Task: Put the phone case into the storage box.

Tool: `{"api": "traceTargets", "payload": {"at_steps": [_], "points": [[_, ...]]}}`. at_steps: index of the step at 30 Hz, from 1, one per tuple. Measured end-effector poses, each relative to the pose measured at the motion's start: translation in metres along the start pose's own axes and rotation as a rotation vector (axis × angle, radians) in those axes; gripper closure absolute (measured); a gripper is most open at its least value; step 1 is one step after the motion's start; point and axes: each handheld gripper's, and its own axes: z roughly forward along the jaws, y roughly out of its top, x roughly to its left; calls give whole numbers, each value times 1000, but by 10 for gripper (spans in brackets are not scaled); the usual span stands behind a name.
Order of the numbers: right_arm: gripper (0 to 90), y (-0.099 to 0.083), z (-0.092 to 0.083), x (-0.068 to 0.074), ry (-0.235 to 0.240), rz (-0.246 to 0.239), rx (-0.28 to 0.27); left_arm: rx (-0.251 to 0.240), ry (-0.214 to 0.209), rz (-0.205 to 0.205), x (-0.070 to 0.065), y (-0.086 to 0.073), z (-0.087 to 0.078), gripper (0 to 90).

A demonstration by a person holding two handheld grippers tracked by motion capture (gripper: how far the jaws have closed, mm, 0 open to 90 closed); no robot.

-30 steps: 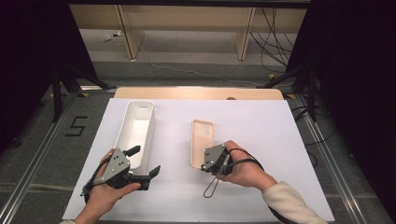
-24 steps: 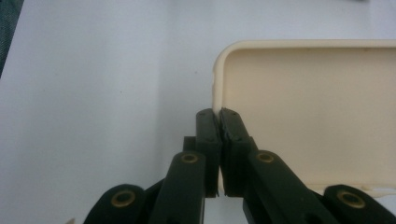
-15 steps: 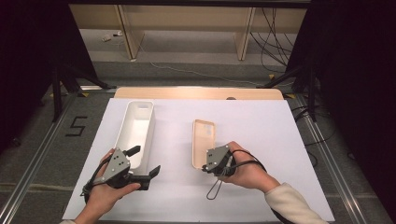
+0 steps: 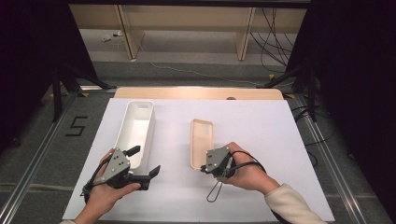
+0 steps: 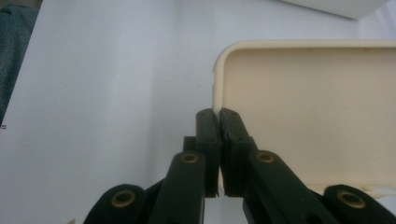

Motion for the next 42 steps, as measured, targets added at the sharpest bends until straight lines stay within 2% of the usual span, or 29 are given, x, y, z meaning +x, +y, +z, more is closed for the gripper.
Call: {"api": "traceTargets", "payload": {"at_steps": [7, 42], "points": [[883, 0, 0, 2, 16, -6, -21, 1, 1, 2, 0, 0, 0, 62], [883, 1, -11, 14, 37, -19, -85, -1, -1, 0, -1, 1, 1, 73]]}}
